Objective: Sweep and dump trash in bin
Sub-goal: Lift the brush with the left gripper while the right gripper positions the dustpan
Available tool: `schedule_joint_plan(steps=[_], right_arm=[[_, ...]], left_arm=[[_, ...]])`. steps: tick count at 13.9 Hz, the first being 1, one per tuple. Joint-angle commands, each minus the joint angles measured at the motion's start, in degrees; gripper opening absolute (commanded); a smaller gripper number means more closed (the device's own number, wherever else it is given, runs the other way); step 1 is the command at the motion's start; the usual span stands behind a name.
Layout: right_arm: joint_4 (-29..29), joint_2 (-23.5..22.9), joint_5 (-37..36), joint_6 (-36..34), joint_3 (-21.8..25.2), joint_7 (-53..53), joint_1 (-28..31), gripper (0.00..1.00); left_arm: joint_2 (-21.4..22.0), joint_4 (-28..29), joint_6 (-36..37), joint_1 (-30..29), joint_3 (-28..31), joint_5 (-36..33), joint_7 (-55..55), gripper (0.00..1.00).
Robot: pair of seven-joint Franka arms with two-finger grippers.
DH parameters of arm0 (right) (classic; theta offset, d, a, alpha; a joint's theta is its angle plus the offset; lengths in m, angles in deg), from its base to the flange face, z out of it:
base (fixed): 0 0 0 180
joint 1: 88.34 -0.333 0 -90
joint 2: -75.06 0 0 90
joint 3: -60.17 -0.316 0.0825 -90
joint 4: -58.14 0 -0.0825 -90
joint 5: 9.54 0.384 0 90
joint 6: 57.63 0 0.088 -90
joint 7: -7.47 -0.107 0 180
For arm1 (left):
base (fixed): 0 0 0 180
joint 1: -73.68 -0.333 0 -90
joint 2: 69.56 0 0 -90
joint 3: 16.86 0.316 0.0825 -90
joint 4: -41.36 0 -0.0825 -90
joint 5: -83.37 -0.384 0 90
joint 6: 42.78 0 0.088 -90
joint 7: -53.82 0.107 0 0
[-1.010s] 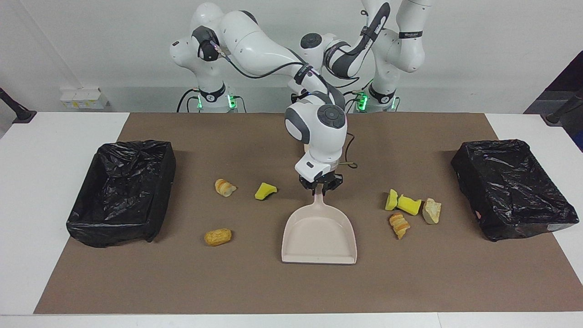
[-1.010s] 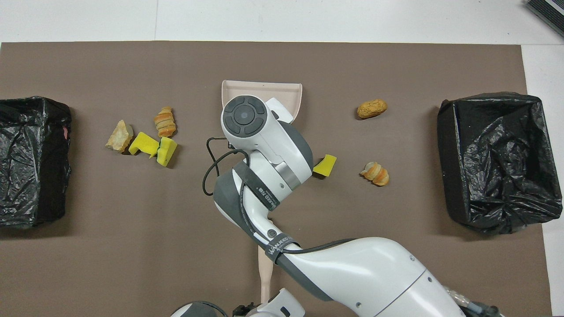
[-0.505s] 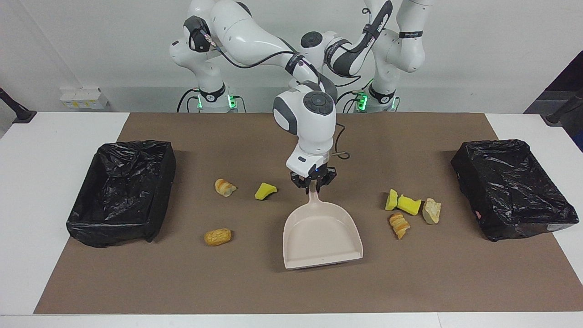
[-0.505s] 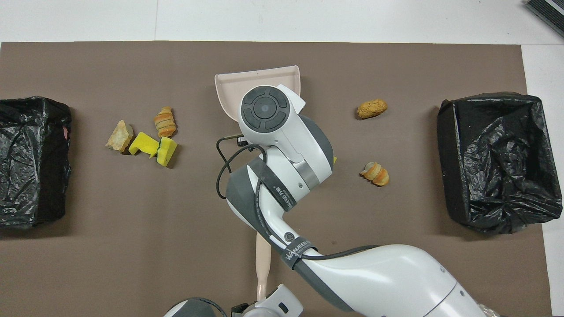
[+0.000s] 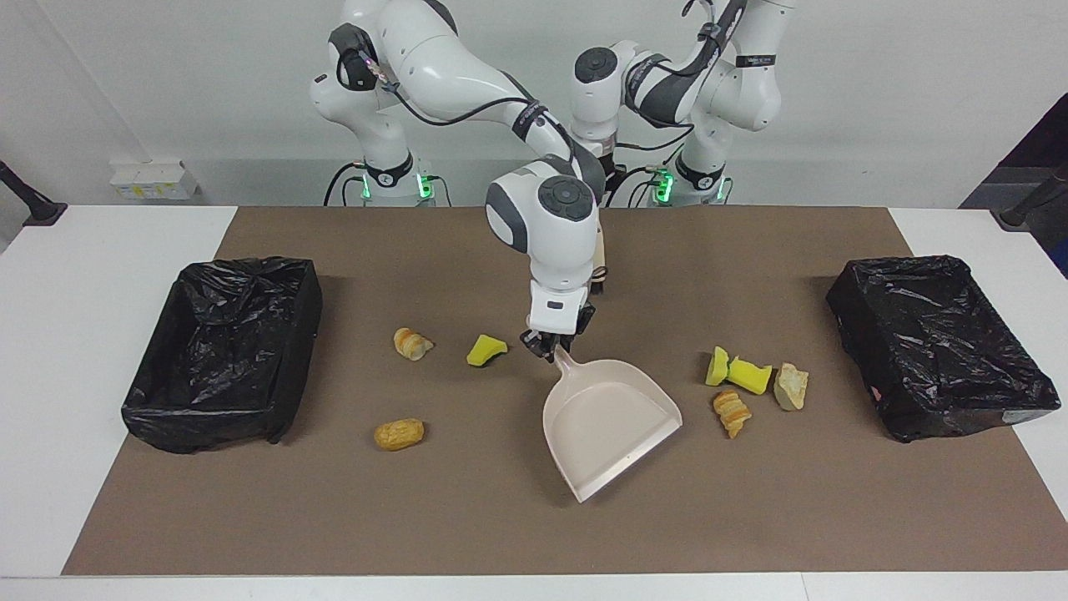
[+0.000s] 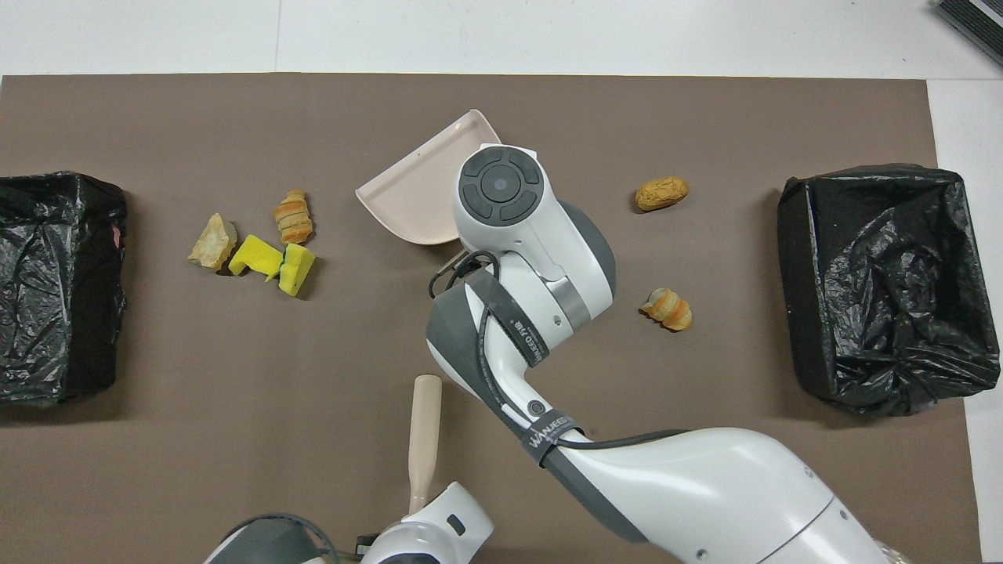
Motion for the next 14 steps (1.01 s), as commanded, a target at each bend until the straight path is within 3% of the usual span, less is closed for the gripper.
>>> schedule_joint_plan(steps=[1, 4, 7, 10, 12, 14], right_arm=[[-3.12, 1.99, -0.90, 1.21, -0.35, 14.07, 2.07, 0.00], [-3.30, 1.81, -0.90, 1.29, -0.44, 28.41, 4.35, 0.00], [-3.48, 1.72, -2.99, 0.94, -0.35, 41.06, 4.89, 0.00], [-2.61, 1.90, -5.64, -0.98, -0.35, 53.03, 5.85, 0.00], [-2.07, 1.81, -7.75, -3.71, -0.44, 55.16, 5.42, 0.00], [-2.16, 1.81, -8.46, -3.55, -0.53, 55.34, 5.24, 0.00]], left_arm=[[9.69, 0.83, 9.18, -6.68, -0.38, -0.01, 7.16, 0.00], [12.01, 0.39, 13.43, -16.77, -0.29, -0.10, 14.29, 0.00], [10.87, -2.41, 12.47, -33.97, -0.38, -0.45, 27.53, 0.00], [3.77, -8.81, 10.36, -46.05, -0.38, -0.45, 33.55, 0.00], [-1.67, -15.14, 11.40, -50.89, -0.38, -0.71, 34.08, 0.00], [-7.12, -20.59, 12.28, -51.88, -0.46, -5.87, 34.79, 0.00]])
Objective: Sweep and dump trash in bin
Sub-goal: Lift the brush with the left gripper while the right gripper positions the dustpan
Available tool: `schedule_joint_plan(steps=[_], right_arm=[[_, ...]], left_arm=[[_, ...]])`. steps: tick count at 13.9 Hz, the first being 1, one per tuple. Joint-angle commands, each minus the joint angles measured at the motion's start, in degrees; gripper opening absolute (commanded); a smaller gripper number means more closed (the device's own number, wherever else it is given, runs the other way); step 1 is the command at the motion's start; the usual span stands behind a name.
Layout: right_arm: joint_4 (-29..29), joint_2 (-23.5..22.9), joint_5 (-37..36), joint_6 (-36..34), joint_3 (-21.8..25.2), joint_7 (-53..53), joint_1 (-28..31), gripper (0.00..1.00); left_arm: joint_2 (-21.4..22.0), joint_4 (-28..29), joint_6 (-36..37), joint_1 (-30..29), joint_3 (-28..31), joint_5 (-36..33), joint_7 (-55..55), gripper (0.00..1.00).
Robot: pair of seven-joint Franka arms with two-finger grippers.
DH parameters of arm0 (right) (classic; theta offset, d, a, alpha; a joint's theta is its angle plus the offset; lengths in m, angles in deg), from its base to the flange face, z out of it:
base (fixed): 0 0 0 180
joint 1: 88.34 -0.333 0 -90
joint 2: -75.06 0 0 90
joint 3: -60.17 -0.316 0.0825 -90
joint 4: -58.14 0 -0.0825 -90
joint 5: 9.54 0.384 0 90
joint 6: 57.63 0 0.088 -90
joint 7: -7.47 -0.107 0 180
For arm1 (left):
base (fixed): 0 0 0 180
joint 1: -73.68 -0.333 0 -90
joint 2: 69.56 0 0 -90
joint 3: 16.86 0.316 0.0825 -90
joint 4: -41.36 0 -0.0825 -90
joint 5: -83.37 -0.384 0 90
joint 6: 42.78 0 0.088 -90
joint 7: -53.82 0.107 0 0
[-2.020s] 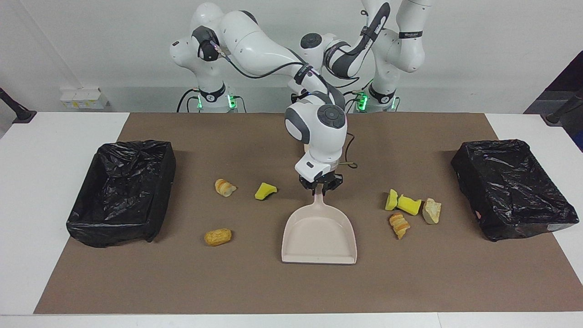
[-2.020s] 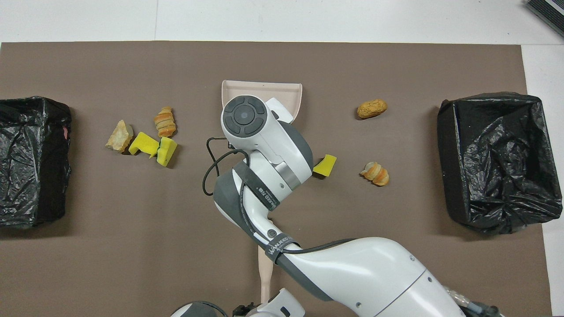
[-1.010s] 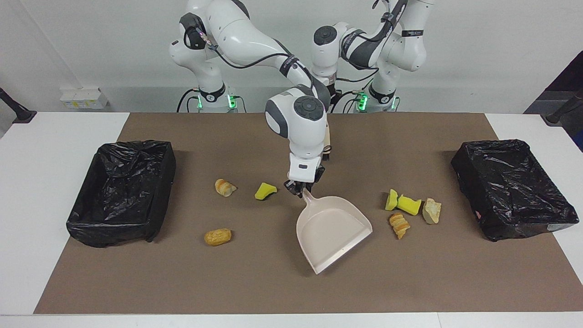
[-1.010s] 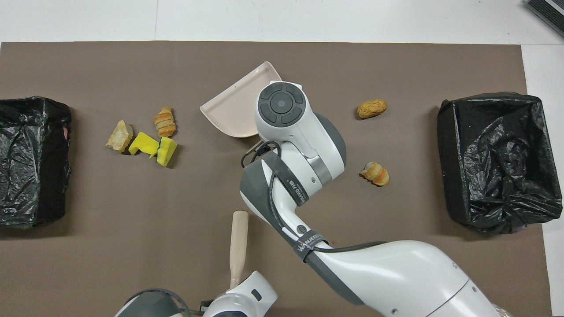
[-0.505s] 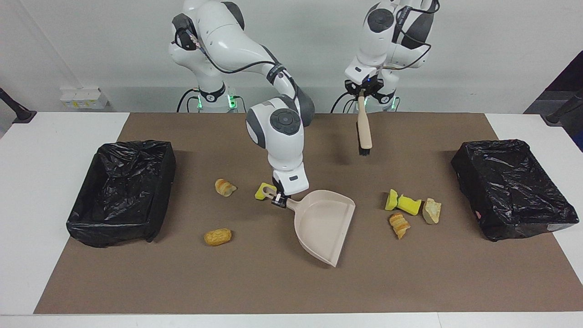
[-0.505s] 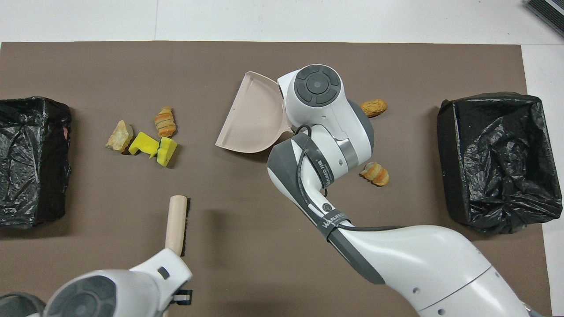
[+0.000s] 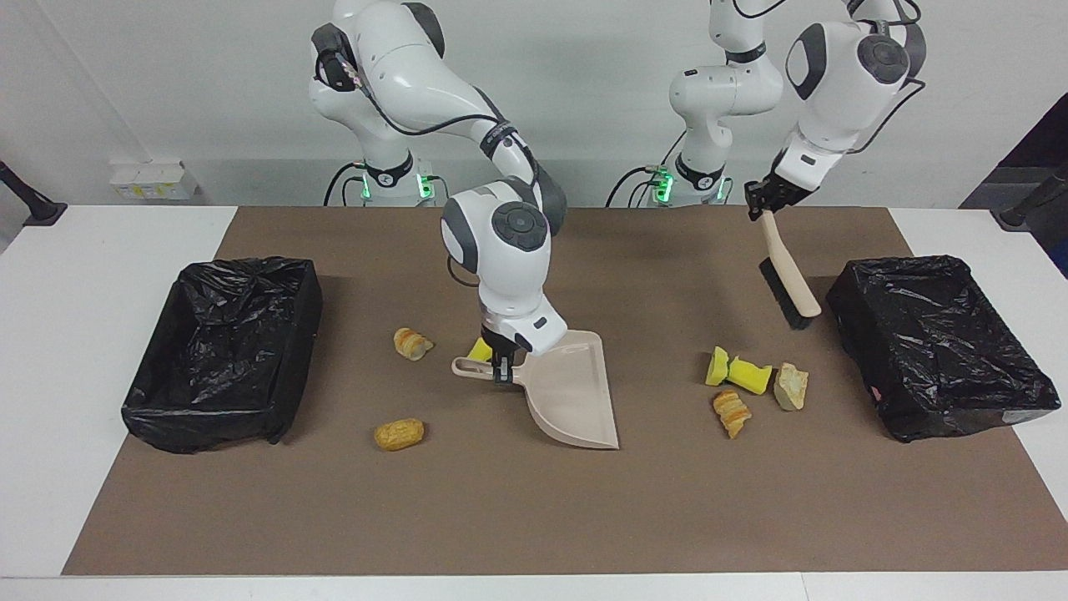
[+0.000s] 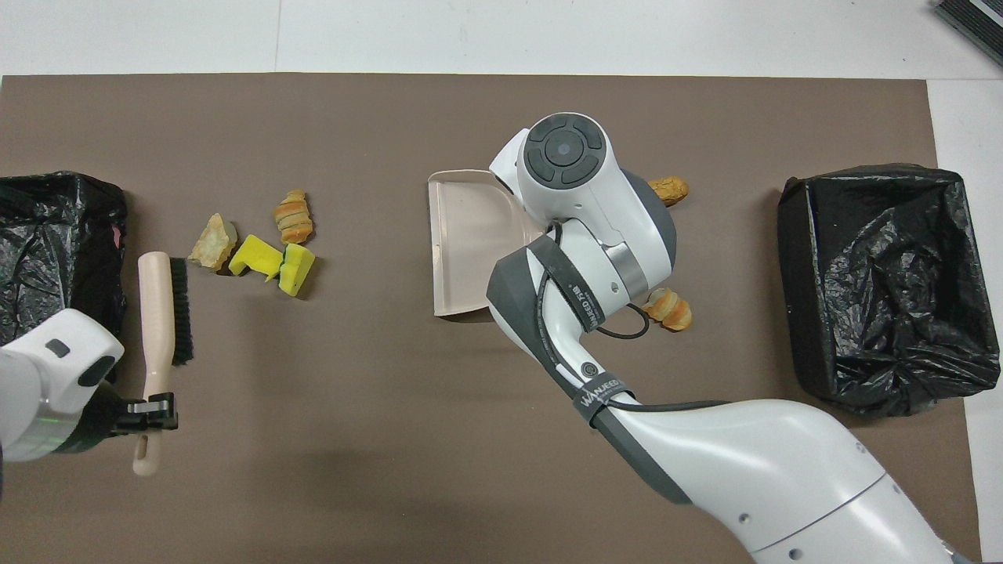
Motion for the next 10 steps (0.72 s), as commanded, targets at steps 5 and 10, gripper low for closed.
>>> schedule_joint_plan(steps=[5, 10], right_arm=[[-0.23, -0.49, -1.79, -0.11, -0.58, 1.86, -0.62, 0.00], [1.71, -3.74, -1.70, 1.64, -0.58, 0.55, -1.49, 0.00]], left_arm=[[-19.62, -14.08, -3.99, -4.00, -0.75, -10.29, 3.55, 0.00], [-25.43, -12.33, -12.70, -3.91, -0.84, -11.62, 3.74, 0.00]])
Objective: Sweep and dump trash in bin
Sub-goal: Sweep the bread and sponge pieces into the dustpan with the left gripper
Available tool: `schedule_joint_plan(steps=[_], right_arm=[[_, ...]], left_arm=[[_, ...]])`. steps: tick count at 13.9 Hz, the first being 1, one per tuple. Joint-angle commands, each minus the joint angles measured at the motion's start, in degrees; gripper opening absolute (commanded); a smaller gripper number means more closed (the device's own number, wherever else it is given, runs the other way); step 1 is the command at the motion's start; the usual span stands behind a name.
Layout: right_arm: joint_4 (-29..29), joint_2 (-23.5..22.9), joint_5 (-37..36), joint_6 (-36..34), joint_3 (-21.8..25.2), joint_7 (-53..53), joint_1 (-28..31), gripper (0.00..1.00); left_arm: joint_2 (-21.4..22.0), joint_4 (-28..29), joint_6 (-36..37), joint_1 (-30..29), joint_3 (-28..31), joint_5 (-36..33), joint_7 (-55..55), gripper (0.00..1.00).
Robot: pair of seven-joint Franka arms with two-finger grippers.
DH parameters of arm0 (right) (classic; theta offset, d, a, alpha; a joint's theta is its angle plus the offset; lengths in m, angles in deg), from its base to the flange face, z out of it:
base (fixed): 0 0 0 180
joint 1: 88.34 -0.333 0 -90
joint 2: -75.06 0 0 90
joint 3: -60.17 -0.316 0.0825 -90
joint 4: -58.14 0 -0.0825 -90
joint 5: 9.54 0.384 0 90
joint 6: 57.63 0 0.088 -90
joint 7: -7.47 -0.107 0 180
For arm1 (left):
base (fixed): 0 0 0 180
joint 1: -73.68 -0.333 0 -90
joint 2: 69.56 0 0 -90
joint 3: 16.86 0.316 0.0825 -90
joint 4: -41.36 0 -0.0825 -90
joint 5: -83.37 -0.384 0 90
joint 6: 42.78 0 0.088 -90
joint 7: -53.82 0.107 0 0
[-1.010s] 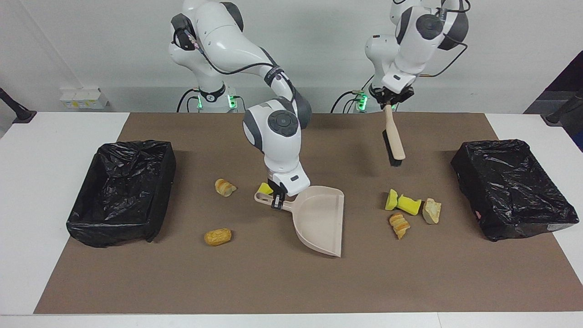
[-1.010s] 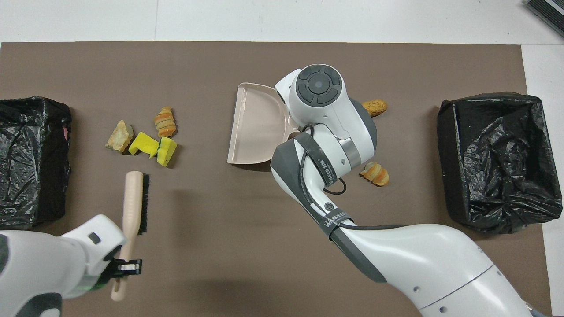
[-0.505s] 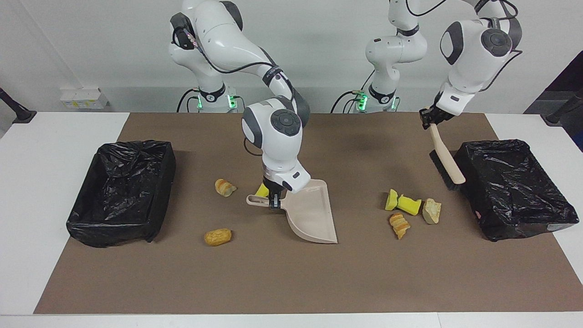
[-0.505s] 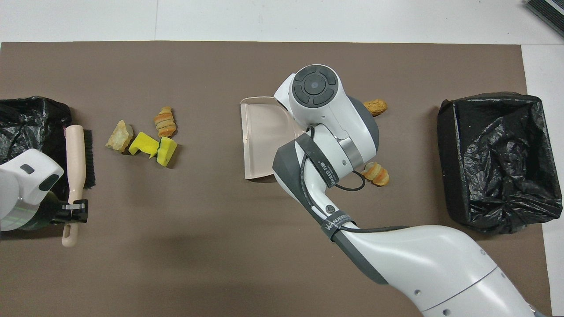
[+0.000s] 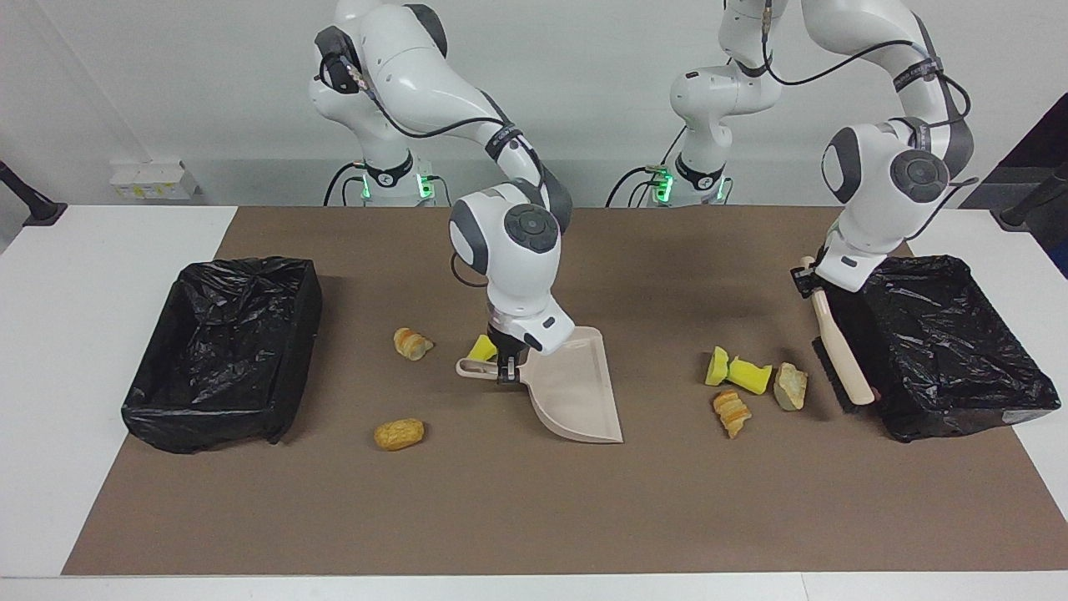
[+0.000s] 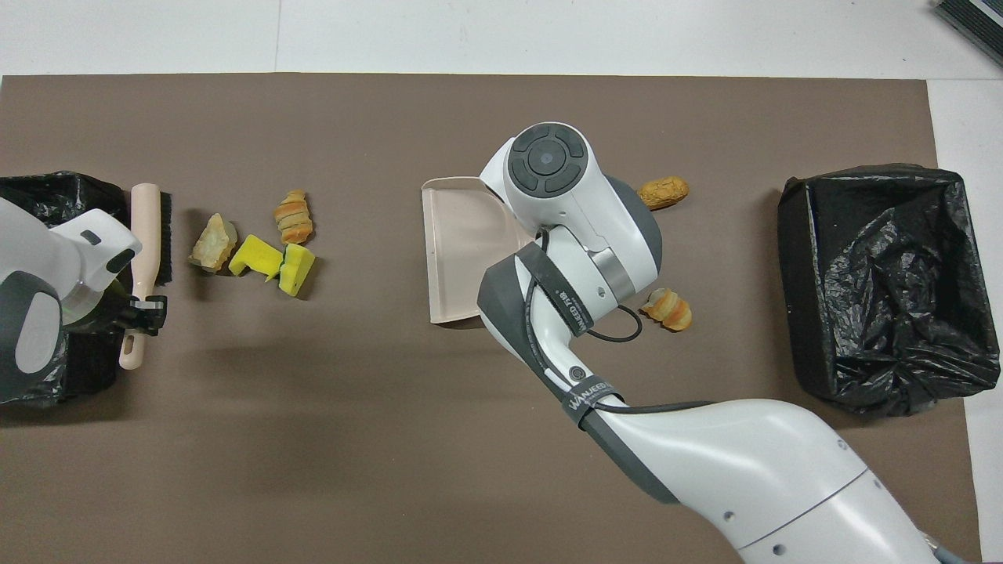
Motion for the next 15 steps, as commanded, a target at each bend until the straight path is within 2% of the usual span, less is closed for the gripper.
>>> schedule_joint_plan(steps=[1, 6, 11, 15], right_arm=[[1.46, -2.17, -0.98, 1.54, -0.54, -0.62, -0.77, 0.00], [1.19, -2.08, -0.37, 3.20, -0.54, -2.37, -0.77, 0.00], [1.11, -1.91, 1.03, 3.91, -0.54, -7.82, -0.51, 0.00], [1.11, -1.91, 0.95, 3.91, -0.54, -8.18, -0.59, 0.00]], left_arm=[[-1.50, 0.17, -2.06, 0.06, -0.63, -0.61, 0.70, 0.00], [0.33, 3.77, -1.46, 4.01, -1.07, 5.00, -0.17, 0.00], [1.74, 5.53, -1.89, 13.58, -1.07, 11.59, -1.92, 0.00], [2.45, 6.15, -3.47, 23.25, -0.98, 17.74, -10.00, 0.00]])
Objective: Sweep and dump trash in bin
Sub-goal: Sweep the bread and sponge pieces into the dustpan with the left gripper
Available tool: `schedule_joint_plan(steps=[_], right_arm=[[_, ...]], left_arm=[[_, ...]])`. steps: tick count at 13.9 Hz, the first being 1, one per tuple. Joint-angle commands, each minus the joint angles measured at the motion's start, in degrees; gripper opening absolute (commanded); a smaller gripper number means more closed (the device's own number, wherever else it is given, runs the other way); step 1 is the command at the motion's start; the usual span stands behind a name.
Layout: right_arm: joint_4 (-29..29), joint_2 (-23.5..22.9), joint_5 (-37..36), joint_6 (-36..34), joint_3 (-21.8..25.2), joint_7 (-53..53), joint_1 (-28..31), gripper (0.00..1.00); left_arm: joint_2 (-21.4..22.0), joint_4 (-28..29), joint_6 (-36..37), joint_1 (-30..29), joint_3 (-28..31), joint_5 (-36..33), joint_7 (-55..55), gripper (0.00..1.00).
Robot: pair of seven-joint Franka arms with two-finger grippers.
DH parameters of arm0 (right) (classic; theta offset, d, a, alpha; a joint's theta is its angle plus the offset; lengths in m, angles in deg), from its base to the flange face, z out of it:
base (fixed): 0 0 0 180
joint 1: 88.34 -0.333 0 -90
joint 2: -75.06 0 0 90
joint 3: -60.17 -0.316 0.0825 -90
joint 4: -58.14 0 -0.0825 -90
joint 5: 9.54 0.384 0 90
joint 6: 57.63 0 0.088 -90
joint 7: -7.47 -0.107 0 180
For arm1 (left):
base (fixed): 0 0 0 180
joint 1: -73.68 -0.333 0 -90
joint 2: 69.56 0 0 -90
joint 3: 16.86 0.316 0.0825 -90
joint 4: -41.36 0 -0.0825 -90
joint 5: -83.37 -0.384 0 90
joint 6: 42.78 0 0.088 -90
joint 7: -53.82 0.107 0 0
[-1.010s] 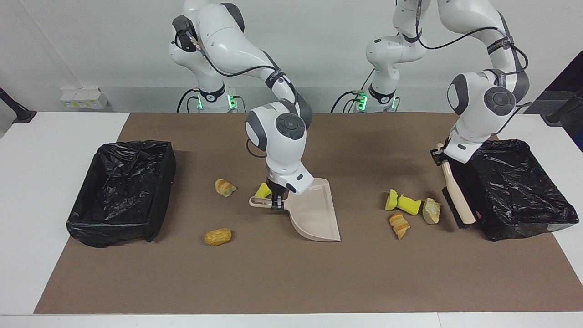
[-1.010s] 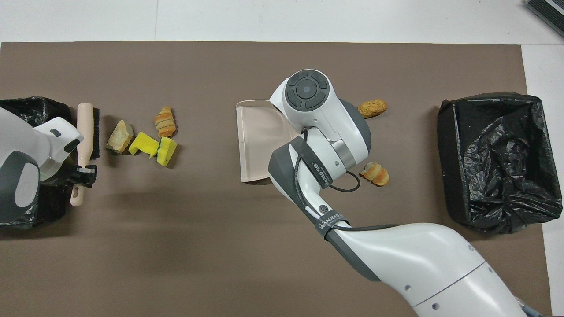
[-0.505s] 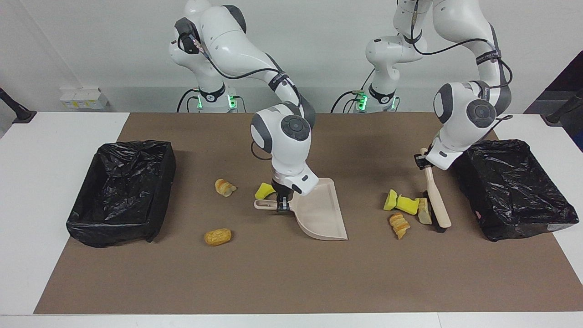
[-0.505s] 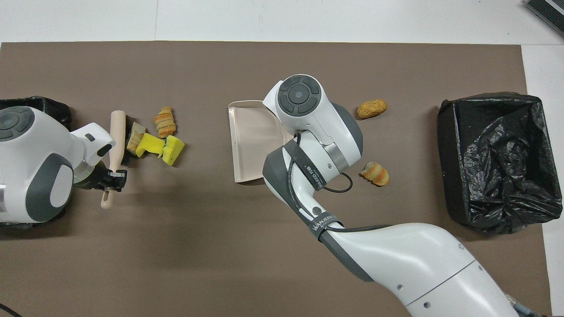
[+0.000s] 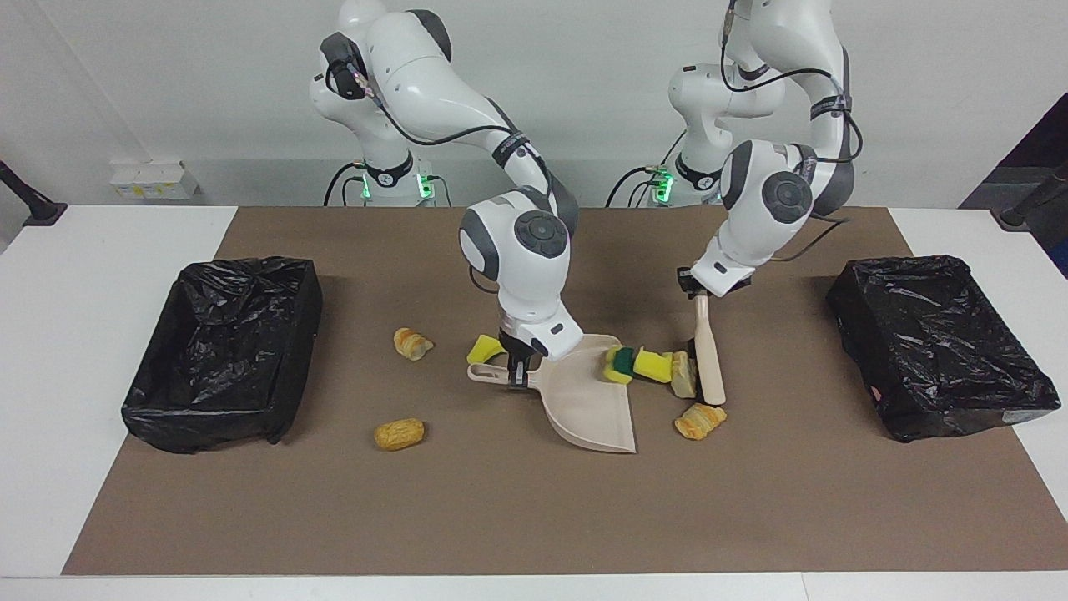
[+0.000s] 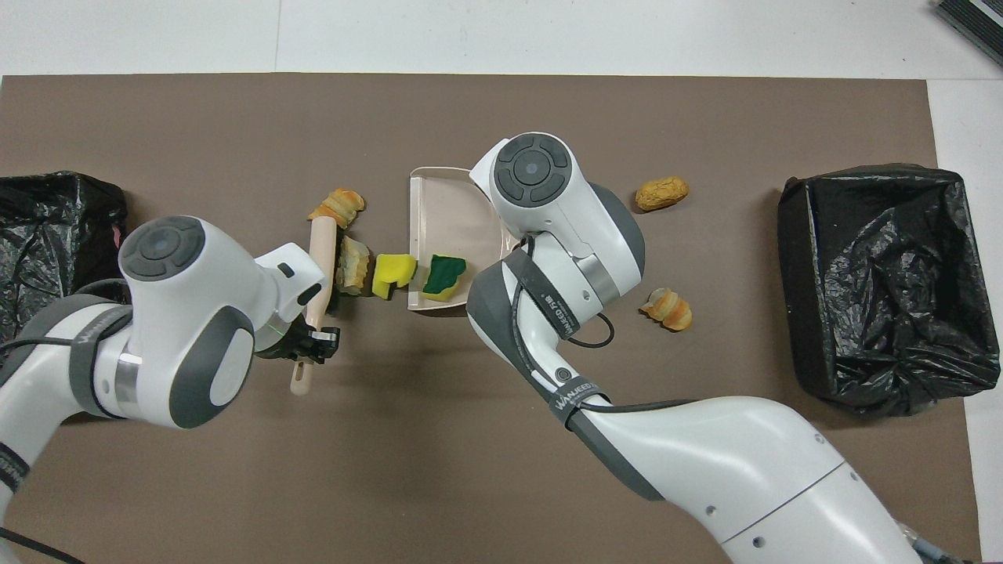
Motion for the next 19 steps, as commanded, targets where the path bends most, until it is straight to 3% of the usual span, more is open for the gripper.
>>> schedule_joint_plan(steps=[1, 4, 8, 11, 14, 16, 19], right_arm=[[0.72, -0.90, 0.72, 1.62, -0.49, -1.42, 0.32, 0.00], [0.72, -0.81, 0.63, 1.62, -0.49, -1.42, 0.23, 0.00], [0.72, -0.81, 0.72, 1.62, -0.49, -1.42, 0.32, 0.00], [0.72, -0.81, 0.72, 1.62, -0.49, -1.42, 0.23, 0.00], [0.72, -0.90, 0.72, 1.97, -0.49, -1.50, 0.32, 0.00], [0.63, -0.90, 0.72, 2.06, -0.49, -2.12, 0.32, 0.00], [0.46, -0.90, 0.63, 3.46, -0.49, -2.73, 0.15, 0.00]], left_arm=[[2.23, 2.25, -3.50, 6.28, 0.95, 3.98, -4.61, 0.00], [2.14, 1.82, -4.13, 9.99, 0.95, 6.27, -8.05, 0.00], [1.44, 1.29, -9.75, 10.61, 0.95, 9.61, -12.35, 0.00], [2.23, -1.76, -3.90, 6.07, 1.65, 8.74, -8.95, 0.00], [1.36, -10.99, 6.93, -1.15, 1.65, -1.61, 1.14, 0.00], [0.39, -11.19, 4.15, -6.41, 1.74, -3.74, 9.22, 0.00], [-5.66, -12.42, -0.69, -10.12, 1.74, -11.18, 14.88, 0.00]])
